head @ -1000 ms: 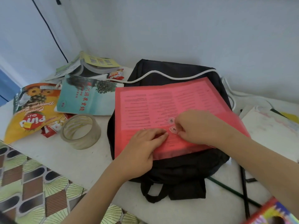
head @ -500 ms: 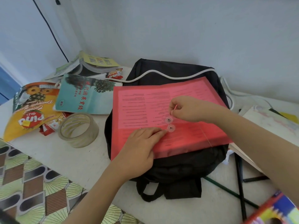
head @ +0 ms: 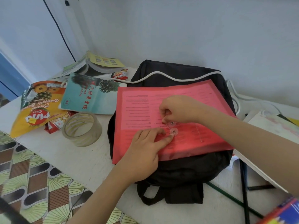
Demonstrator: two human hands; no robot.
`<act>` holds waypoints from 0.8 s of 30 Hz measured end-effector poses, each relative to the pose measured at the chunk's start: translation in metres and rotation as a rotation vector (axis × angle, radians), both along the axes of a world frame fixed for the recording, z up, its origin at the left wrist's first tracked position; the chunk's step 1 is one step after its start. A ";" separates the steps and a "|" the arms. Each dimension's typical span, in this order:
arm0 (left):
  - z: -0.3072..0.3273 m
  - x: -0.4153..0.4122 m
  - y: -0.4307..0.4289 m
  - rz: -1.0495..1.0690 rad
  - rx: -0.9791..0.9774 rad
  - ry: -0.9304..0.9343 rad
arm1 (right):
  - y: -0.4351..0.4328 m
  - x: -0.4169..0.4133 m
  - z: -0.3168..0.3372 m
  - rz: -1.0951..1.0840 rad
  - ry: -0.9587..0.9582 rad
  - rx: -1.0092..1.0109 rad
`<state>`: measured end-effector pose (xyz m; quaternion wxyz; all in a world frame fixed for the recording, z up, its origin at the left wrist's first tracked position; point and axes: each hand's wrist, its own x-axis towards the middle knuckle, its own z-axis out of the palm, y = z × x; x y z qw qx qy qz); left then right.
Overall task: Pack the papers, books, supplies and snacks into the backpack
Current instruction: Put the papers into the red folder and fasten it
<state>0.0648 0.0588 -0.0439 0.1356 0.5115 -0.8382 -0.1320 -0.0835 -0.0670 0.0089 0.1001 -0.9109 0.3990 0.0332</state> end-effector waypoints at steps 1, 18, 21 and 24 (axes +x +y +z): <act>0.001 0.000 0.000 -0.003 0.000 -0.012 | -0.001 -0.001 -0.002 -0.008 -0.016 0.016; 0.000 0.001 -0.003 -0.022 0.052 -0.046 | -0.015 -0.023 -0.012 -0.166 -0.197 0.134; 0.002 -0.001 -0.003 0.026 0.069 0.038 | -0.014 -0.021 -0.008 -0.155 -0.171 0.122; 0.003 -0.002 -0.003 0.091 0.061 0.094 | -0.015 -0.019 -0.003 -0.146 -0.140 0.116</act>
